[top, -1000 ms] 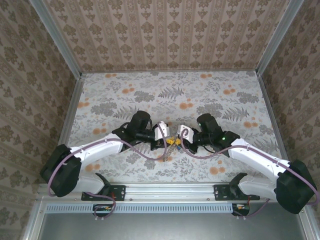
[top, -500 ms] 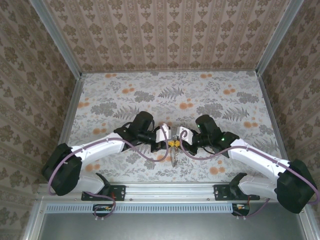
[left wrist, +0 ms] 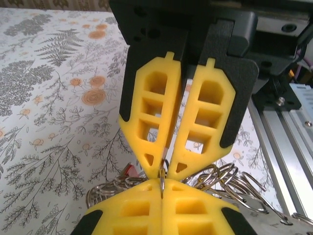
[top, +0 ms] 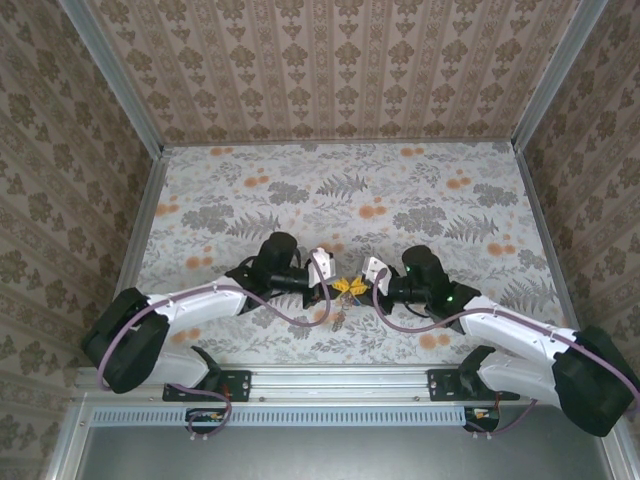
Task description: Put the keys on the keyring
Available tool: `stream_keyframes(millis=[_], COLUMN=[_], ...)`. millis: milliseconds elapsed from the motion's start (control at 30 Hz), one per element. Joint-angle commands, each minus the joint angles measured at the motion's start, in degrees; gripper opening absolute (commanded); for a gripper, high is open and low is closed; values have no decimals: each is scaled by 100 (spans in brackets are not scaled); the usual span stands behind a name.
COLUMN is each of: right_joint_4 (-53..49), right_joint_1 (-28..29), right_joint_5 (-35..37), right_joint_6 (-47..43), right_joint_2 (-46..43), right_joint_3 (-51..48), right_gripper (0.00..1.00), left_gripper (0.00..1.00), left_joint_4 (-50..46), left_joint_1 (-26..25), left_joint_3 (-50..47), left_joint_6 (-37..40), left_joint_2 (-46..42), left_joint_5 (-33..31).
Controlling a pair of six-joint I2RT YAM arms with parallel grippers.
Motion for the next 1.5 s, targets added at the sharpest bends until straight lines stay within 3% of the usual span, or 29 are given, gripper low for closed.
stream_keyframes(millis=[0, 167, 300, 400, 567, 733, 1100, 1467], right_joint_4=[749, 1116, 1081, 811, -610, -1403, -1882, -2165], right_joint_1=[21, -79, -154, -164, -160, -155, -120, -80], right_joint_5=[-24, -1, -45, -79, -112, -129, -137, -122], right_joint_6=[363, 451, 441, 304, -388, -882, -1134, -1238], right_joint_2=[208, 232, 184, 111, 133, 184, 214, 363], right_joint_3=[-136, -319, -314, -190, 430, 813, 1143, 1391], right_gripper=[15, 14, 2, 0, 0, 0, 0, 0], left_gripper=[0, 0, 0, 0, 14, 18, 19, 17], left_joint_4=[1324, 2097, 2471, 1851, 189, -1003, -1779, -1744], left_joint_1=[8, 81, 139, 139, 102, 87, 38, 12], left_joint_3=[-108, -340, -486, -360, 52, 444, 817, 986], left_joint_6=[-605, -977, -1175, -927, -65, 628, 1054, 1108], left_joint_2=[-12, 7, 11, -19, -120, -135, 24, 95], left_joint_5=[530, 613, 621, 606, 376, 107, -28, 8])
